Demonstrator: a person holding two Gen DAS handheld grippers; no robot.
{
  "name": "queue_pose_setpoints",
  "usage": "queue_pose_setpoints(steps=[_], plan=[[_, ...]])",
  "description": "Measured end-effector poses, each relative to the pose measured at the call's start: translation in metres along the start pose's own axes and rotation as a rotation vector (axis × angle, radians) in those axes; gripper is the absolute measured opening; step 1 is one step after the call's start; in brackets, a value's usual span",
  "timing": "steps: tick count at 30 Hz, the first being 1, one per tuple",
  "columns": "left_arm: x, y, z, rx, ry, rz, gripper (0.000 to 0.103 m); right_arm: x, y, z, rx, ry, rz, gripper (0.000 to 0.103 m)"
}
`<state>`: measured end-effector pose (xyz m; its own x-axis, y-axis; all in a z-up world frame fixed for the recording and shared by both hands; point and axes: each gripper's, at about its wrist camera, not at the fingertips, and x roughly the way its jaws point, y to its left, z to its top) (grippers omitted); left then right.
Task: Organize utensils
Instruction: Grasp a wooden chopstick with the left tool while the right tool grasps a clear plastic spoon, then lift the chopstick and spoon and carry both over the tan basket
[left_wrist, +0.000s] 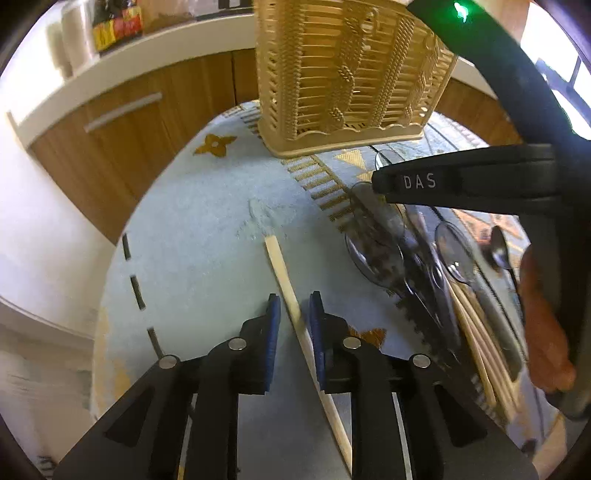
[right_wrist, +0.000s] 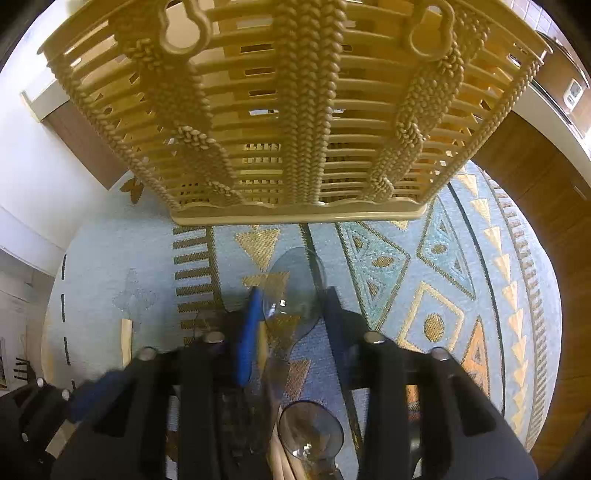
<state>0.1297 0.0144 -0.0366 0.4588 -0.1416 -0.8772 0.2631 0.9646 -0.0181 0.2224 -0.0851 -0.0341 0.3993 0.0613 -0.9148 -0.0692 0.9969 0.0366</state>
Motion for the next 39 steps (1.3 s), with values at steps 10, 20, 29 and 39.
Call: queue_pose_setpoints(steps=[10, 20, 29, 39], plan=[[-0.003, -0.004, 0.004, -0.009, -0.055, 0.01, 0.004, -0.05, -0.047, -0.022, -0.038, -0.154, 0.172, 0.03], [-0.074, 0.014, -0.001, -0.175, -0.378, -0.172, 0.004, -0.131, -0.073, -0.063, -0.084, -0.415, 0.315, 0.03], [-0.158, -0.001, 0.043, -0.186, -0.728, -0.117, 0.004, -0.191, -0.105, -0.042, -0.025, -0.628, 0.303, 0.03], [-0.172, 0.0, 0.135, -0.225, -0.947, -0.099, 0.004, -0.221, -0.135, 0.027, 0.065, -0.829, 0.197, 0.03]])
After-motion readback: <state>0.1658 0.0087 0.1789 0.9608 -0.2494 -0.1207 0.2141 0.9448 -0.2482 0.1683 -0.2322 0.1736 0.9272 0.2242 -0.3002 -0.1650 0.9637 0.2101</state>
